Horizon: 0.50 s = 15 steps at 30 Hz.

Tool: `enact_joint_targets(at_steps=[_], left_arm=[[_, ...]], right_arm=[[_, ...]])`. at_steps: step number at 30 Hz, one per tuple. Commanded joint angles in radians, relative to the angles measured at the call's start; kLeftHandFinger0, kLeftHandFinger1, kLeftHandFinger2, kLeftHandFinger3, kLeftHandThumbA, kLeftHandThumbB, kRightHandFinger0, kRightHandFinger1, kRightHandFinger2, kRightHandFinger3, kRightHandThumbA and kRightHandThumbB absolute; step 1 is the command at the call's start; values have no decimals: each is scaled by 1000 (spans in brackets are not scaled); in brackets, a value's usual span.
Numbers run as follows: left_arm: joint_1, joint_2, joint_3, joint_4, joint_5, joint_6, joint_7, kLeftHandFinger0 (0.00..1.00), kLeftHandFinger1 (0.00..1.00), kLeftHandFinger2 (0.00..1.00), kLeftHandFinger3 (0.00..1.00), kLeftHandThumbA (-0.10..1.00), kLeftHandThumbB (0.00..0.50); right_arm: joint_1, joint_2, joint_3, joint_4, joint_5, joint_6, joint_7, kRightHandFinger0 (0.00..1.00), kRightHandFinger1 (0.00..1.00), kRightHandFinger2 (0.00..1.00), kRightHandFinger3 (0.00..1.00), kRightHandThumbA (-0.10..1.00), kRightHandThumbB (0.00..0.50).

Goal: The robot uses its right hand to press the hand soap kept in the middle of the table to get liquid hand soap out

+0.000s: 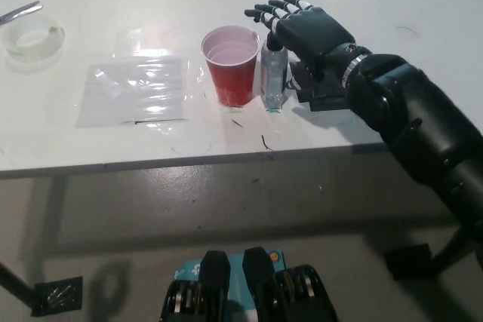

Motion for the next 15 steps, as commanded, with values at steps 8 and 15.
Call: enact_joint_targets(at_steps=[8, 15], left_arm=[[-27, 47, 3, -26, -14, -21, -11, 316, 393, 472, 595, 412, 0], [-24, 39, 2, -35, -5, -32, -4, 336, 406, 477, 596, 438, 0]], right_arm=[[58, 73, -21, 38, 12, 1, -58, 1000, 1000, 1000, 1000, 1000, 451], [75, 58, 13, 44, -28, 11, -69, 1000, 1000, 1000, 1000, 1000, 433]])
